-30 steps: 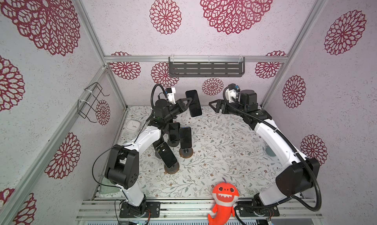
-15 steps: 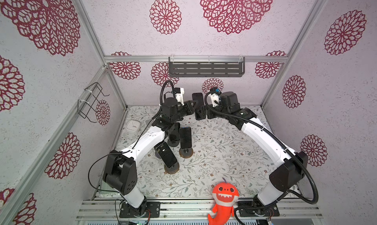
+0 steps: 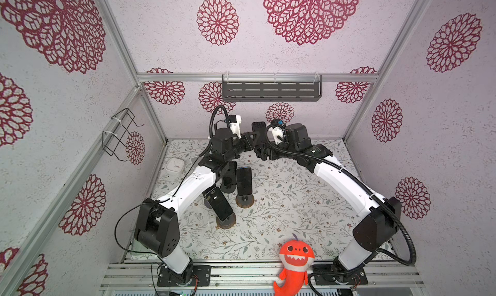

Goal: Remove the phone from the phone stand
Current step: Pass the phone.

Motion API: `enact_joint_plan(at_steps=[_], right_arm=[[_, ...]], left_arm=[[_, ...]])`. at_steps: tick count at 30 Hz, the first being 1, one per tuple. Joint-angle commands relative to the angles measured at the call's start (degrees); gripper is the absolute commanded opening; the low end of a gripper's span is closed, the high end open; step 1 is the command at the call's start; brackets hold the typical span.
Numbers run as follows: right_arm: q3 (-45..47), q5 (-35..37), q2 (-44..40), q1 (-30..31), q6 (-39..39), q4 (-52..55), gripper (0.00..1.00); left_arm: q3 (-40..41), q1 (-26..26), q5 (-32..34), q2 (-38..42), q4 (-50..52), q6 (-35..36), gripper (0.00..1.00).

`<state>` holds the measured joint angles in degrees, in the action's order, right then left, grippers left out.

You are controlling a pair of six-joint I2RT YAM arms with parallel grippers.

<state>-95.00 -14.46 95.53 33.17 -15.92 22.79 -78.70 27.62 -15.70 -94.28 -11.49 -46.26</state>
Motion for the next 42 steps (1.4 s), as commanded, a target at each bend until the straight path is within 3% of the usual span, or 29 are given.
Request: enact_joint_plan(at_steps=[1, 11, 19, 24, 29, 31, 33, 42], right_arm=[[-0.6, 0.1, -0.7, 0.4, -0.8, -1.9, 0.84], [1.5, 3.6, -1.6, 1.1, -0.5, -5.7, 0.75], [2.1, 5.9, -1.2, 1.1, -1.0, -6.4, 0.62], [3.0, 6.6, -1.6, 1.1, -1.3, -7.5, 0.55], [3.3, 6.9, -1.9, 1.0, -1.4, -8.0, 0.54], [3.6, 7.5, -2.3, 0.9, -1.5, -7.9, 0.53], [3.9, 8.2, -2.7, 0.7, -1.4, -7.2, 0.53], [10.3, 11.4, -6.3, -7.1, 0.0, 0.2, 0.45]], left_arm=[[0.2, 0.3, 0.1, 2.5, -4.3, 0.2, 0.00], [1.2, 0.3, -0.9, 2.4, -5.9, 0.3, 0.00], [1.5, 0.3, -0.6, 2.5, -5.8, 0.0, 0.00], [1.0, 0.3, -1.1, 2.0, -5.7, 0.9, 0.53], [-0.2, 0.1, -1.6, 1.4, -3.7, 1.5, 0.86], [-0.3, -0.2, -0.9, 1.6, -2.5, 2.0, 0.94], [0.0, -0.7, 0.2, 2.4, -1.5, 2.0, 0.99], [0.3, -5.3, 6.3, 8.1, 11.2, 4.5, 0.99]])
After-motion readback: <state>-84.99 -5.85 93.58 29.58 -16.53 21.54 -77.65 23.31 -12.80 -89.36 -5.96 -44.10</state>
